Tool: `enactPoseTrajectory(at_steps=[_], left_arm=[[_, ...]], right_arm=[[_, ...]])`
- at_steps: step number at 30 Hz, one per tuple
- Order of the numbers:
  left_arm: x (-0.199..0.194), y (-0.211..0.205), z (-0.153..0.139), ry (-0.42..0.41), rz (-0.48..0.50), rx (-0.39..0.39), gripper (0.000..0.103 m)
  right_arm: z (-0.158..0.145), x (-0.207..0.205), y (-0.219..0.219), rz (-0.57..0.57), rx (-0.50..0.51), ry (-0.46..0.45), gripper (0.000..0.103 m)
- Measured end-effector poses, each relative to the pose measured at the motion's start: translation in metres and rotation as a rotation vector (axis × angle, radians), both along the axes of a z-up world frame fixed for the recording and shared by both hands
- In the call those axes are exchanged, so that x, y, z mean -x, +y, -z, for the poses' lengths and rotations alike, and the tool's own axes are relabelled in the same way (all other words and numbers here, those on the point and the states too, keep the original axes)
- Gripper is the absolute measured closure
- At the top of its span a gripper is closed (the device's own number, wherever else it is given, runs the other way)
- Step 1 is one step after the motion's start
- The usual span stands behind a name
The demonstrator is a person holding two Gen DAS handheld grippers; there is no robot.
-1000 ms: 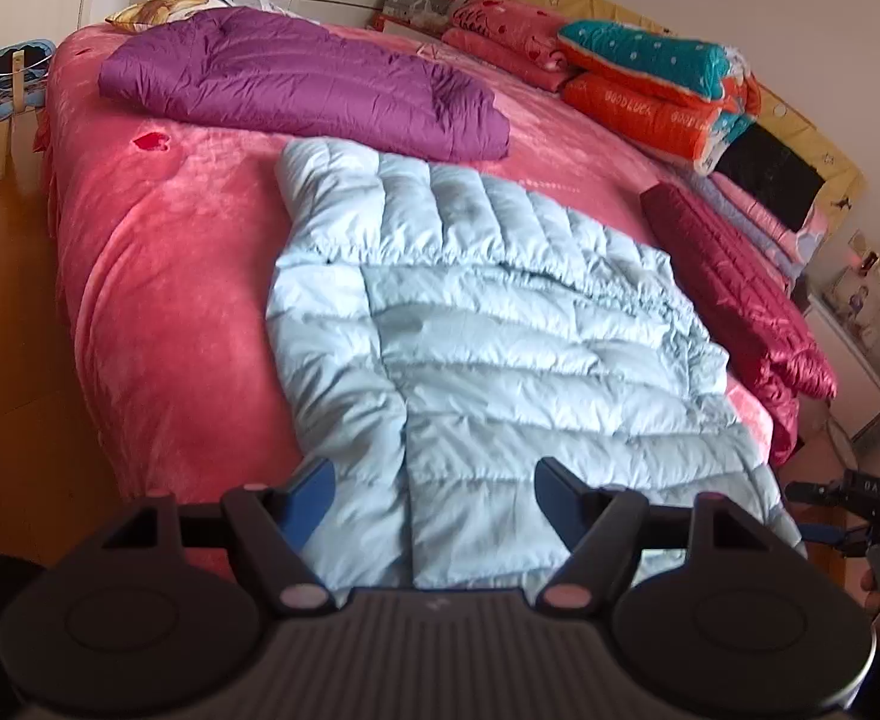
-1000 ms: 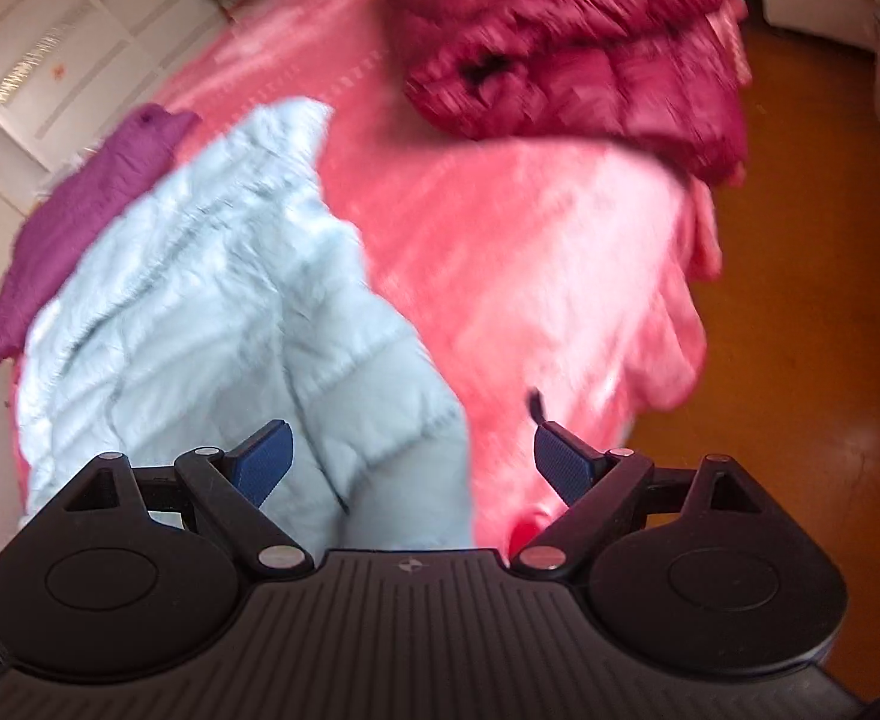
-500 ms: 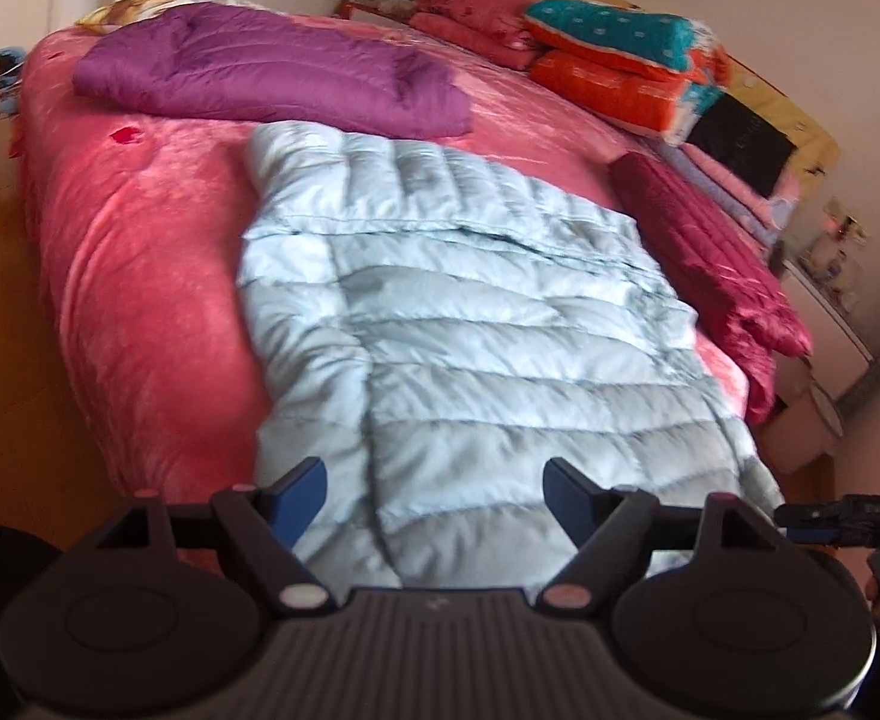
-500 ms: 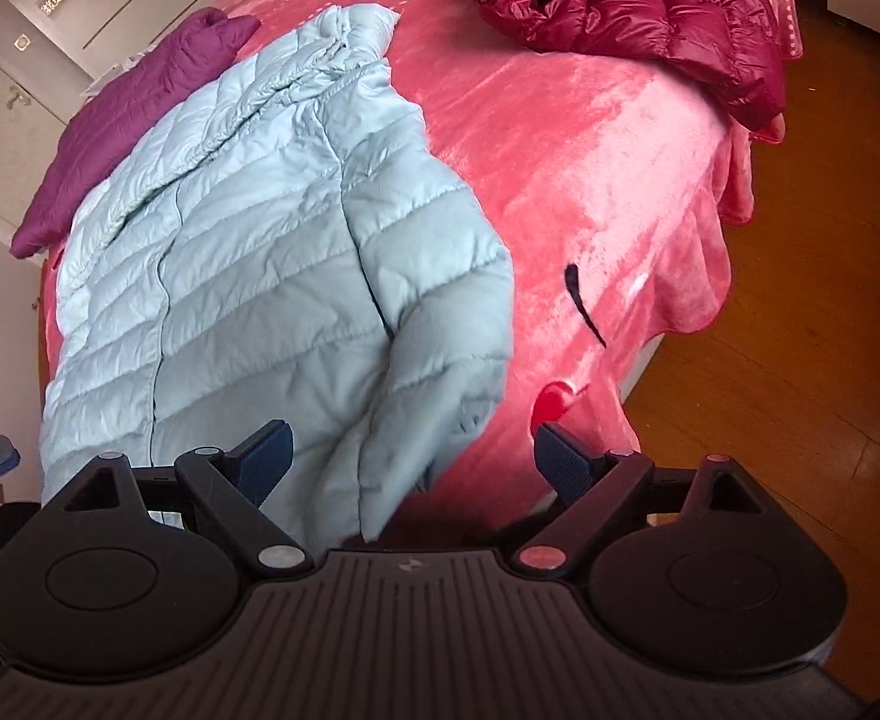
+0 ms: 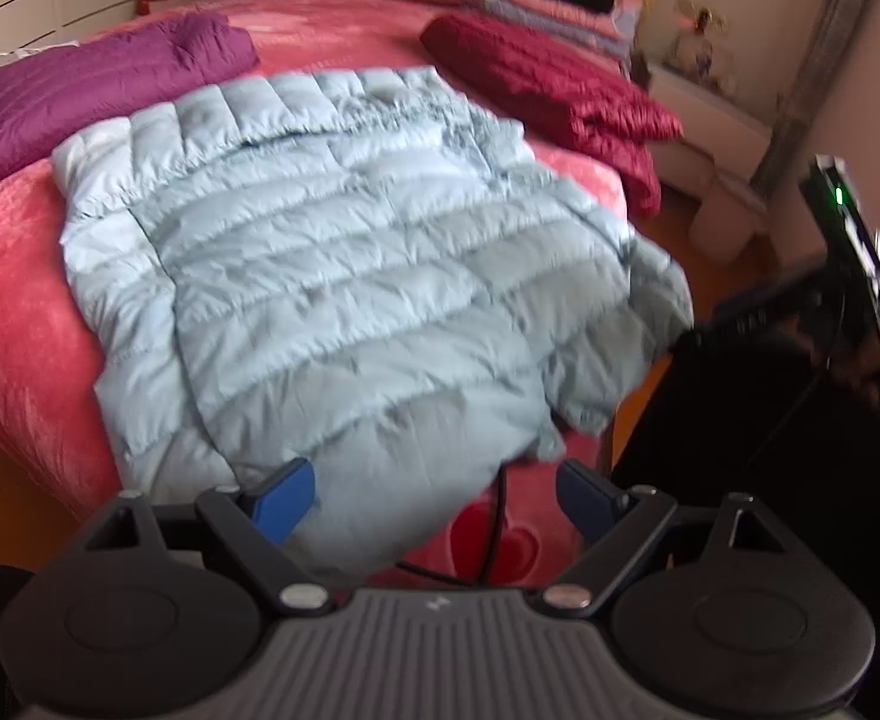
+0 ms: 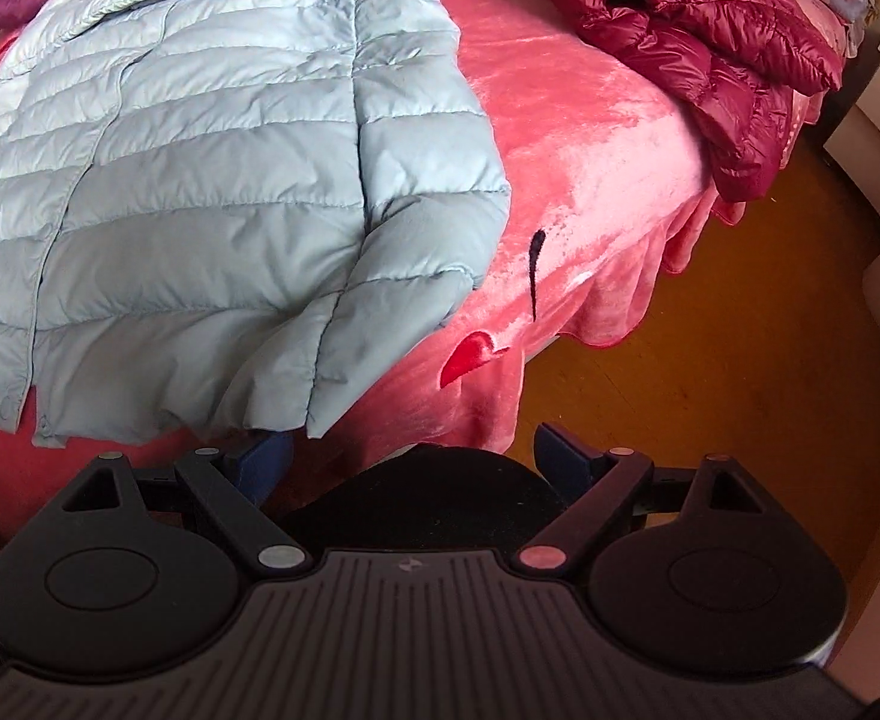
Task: Fold large clothes
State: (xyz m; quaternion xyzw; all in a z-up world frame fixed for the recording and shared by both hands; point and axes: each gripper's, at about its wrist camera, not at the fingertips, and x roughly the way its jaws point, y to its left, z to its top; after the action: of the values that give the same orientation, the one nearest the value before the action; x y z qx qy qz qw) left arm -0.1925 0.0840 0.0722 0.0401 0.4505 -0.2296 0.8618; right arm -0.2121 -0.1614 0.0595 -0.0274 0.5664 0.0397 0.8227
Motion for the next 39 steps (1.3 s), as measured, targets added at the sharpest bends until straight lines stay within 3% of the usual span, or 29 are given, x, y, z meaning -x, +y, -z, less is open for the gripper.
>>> enactPoseTrajectory(at_steps=[6, 13, 15, 19, 23, 26, 31, 33, 35, 39], left_arm=[[-0.008, -0.007, 0.013, -0.008, -0.032, -0.137, 0.016], [-0.024, 0.0, 0.004, -0.128, -0.135, -0.229, 0.019], [-0.031, 0.003, 0.002, -0.174, -0.178, -0.258, 0.019], [-0.046, 0.009, 0.005, -0.22, -0.247, -0.305, 0.018], [-0.055, 0.016, 0.009, -0.226, -0.3, -0.308, 0.018], [-0.058, 0.019, 0.01, -0.238, -0.328, -0.307, 0.018], [-0.056, 0.016, 0.019, -0.206, -0.306, -0.312, 0.017], [-0.054, 0.016, 0.025, -0.182, -0.29, -0.316, 0.016], [-0.051, 0.017, 0.029, -0.164, -0.283, -0.323, 0.011], [-0.049, 0.021, 0.034, -0.14, -0.277, -0.341, 0.004]], right_arm=[[-0.008, -0.007, -0.01, 0.138, 0.031, -0.134, 0.0], [-0.018, -0.014, -0.033, 0.273, -0.186, -0.262, 0.0], [-0.013, -0.022, -0.032, 0.282, -0.223, -0.25, 0.0], [-0.007, -0.033, -0.027, 0.269, -0.206, -0.202, 0.0], [-0.002, -0.037, -0.014, 0.15, -0.197, -0.129, 0.0], [0.003, -0.038, 0.0, 0.059, -0.125, -0.069, 0.0], [0.013, -0.05, 0.015, 0.038, 0.045, -0.048, 0.001], [0.017, -0.056, 0.012, 0.058, 0.085, -0.046, 0.013], [0.021, -0.059, 0.0, 0.084, 0.075, -0.059, 0.032], [0.022, -0.059, -0.028, 0.173, 0.037, -0.101, 0.048]])
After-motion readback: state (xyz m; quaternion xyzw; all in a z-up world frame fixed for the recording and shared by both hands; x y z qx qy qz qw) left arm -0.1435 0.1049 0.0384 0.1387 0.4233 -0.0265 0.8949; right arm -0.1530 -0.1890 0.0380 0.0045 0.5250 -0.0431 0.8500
